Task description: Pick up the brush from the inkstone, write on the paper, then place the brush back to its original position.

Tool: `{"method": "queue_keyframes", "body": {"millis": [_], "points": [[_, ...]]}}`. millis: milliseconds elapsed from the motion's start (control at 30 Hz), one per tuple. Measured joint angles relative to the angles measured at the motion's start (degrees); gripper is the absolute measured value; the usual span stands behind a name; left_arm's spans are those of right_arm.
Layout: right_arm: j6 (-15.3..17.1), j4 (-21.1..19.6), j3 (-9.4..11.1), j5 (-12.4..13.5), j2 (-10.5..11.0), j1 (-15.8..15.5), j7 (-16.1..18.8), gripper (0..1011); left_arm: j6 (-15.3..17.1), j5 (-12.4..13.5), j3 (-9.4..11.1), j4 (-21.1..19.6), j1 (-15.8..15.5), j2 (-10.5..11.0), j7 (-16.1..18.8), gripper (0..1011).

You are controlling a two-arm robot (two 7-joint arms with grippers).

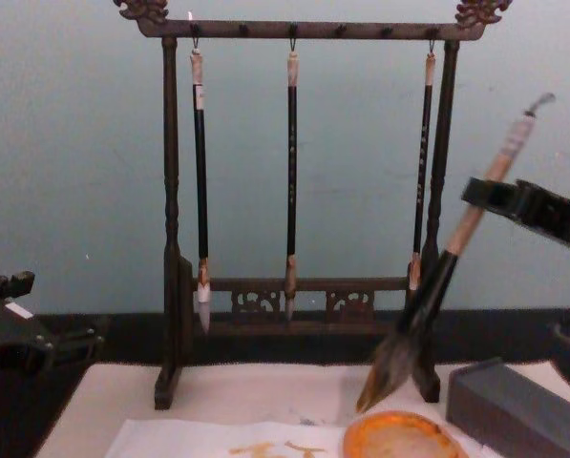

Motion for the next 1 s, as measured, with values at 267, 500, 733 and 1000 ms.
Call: {"method": "queue_keyframes", "body": {"millis": [267, 500, 733, 1000], "points": [[-2.2, 0.5, -3.1, -7.1, -0.8, 2.5, 2.5, 172, 0.0, 0.0, 0.0, 0.0, 0.0, 0.0, 0.0, 1010], [-4.7, 2.4, -6.3, -13.8, -2.2, 4.6, 4.2, 172, 0.0, 0.0, 0.0, 0.0, 0.0, 0.0, 0.0, 1010], [-5.5, 2.9, -7.9, -17.8, -3.2, 5.0, 4.4, 172, 0.0, 0.0, 0.0, 0.0, 0.0, 0.0, 0.0, 1010], [-4.8, 2.2, -8.5, -20.2, -4.3, 4.2, 4.3, 172, 0.0, 0.0, 0.0, 0.0, 0.0, 0.0, 0.0, 1010]]}}
